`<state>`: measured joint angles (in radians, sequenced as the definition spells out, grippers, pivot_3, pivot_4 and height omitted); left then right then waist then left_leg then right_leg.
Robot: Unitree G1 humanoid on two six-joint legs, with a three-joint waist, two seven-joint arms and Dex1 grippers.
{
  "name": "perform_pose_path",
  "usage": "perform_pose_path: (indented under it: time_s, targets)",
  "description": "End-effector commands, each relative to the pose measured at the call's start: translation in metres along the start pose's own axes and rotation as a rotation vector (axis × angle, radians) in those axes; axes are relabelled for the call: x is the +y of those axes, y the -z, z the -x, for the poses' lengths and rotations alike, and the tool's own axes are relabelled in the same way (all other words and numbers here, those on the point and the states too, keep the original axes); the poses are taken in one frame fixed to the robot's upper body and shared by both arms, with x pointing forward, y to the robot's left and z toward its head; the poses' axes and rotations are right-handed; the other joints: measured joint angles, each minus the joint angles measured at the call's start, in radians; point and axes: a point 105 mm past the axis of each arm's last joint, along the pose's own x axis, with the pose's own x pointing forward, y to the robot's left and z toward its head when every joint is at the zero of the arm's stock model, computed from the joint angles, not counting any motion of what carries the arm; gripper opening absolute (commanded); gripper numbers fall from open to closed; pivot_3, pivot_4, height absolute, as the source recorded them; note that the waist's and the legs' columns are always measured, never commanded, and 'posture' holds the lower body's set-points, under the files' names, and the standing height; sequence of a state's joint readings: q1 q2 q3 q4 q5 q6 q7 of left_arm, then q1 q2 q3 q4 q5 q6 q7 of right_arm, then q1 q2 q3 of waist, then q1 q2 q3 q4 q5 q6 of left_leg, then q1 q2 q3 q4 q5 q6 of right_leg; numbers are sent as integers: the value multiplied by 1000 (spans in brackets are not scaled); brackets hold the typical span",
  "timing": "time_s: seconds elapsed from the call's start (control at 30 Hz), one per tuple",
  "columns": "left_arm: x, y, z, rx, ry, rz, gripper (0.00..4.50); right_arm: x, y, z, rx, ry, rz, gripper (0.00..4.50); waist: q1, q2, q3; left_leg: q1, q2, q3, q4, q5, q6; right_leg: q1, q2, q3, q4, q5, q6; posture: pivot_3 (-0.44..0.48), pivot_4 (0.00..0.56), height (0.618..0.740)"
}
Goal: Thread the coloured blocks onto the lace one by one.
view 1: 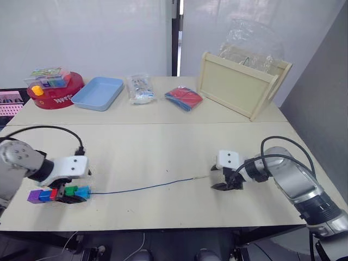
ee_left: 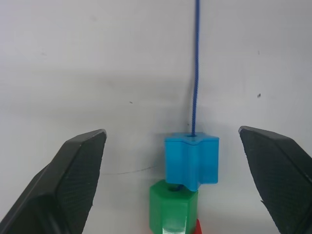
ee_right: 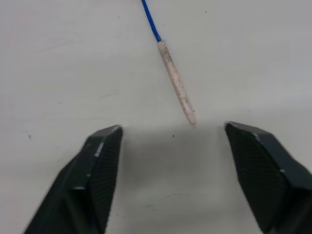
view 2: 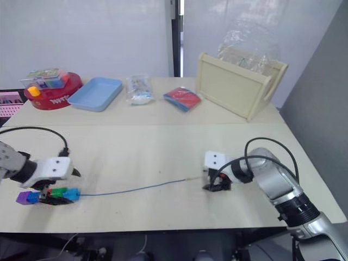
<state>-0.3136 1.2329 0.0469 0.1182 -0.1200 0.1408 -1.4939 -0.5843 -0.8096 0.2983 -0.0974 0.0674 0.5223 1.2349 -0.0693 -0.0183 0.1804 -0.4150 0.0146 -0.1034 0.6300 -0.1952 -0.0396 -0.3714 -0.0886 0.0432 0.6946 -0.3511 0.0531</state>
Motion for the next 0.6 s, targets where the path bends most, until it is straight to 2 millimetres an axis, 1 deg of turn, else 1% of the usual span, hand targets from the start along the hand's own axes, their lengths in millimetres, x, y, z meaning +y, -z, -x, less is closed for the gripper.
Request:
perform_pose_path:
  time_s: [0.03, 0.1, 0.17, 0.2, 0.23, 0.33, 0.4, 0.43, 0.47, 0.53, 0.6]
  targets:
    - [1, 3, 24, -112, -68, 112, 4500, -7, -12, 20, -71, 33, -25, 4478, -2, 0, 0, 0, 0, 0, 0, 0, 0, 0, 0, 0, 0, 0, 0, 0, 150, 740]
    - [-5, 18, 35, -152, -88, 185, 4500, -9, -13, 27, -124, 38, -76, 4478, -3, 0, 0, 0, 0, 0, 0, 0, 0, 0, 0, 0, 0, 0, 0, 0, 150, 740]
    - [-6, 26, 46, -229, -134, 266, 4500, -13, -11, 34, -152, 54, -103, 4478, -3, 0, 0, 0, 1, 1, -1, 0, 0, -1, 0, 0, 0, 0, 0, 0, 150, 740]
    - [-11, 39, 51, -202, -145, 282, 4500, -18, -11, 40, -175, 77, -120, 4478, -1, 0, 0, 0, 1, 1, -1, 0, 0, -1, 0, 0, 0, 0, 0, 0, 150, 740]
    - [-16, 46, 56, -208, -151, 303, 4500, -23, -10, 45, -199, 102, -134, 4478, -1, 0, 0, 0, 1, 1, -1, 0, 0, -1, 0, 0, 0, 0, 0, 0, 150, 740]
    - [-12, 51, 79, -382, -280, 421, 4500, -34, -7, 58, -248, 165, -167, 4478, 0, 0, 0, 1, 0, 2, -1, 0, 0, -1, -1, 0, 0, 0, 0, 0, 150, 740]
    - [-16, 64, 90, -390, -352, 446, 4500, -39, -3, 68, -279, 199, -205, 4478, 2, 0, 0, 1, 0, 2, -1, 0, 0, -1, -1, 0, 0, 0, 0, 0, 150, 740]
    - [-18, 76, 94, -371, -407, 483, 4500, -41, 1, 73, -295, 215, -233, 4478, 1, 0, 0, 1, 0, 2, -1, 0, 0, -1, -1, 0, 0, 0, 0, 0, 150, 740]
    - [-22, 83, 97, -380, -430, 527, 4500, -41, 4, 78, -311, 229, -260, 4478, 1, 0, 0, 1, 0, 2, -1, 0, 0, -1, -2, 0, 0, 0, 0, 0, 150, 740]
    - [-24, 89, 111, -483, -524, 610, 4500, -40, 11, 86, -317, 250, -291, 4478, 1, 0, 0, 1, 0, 3, -2, 0, 0, -1, -2, 0, 0, 0, 0, 0, 150, 740]
    - [-29, 110, 121, -499, -671, 708, 4500, -38, 18, 95, -334, 279, -315, 4478, 1, 0, 0, 1, 0, 3, -2, 0, 0, -1, -2, 0, 0, 0, 0, 0, 150, 740]
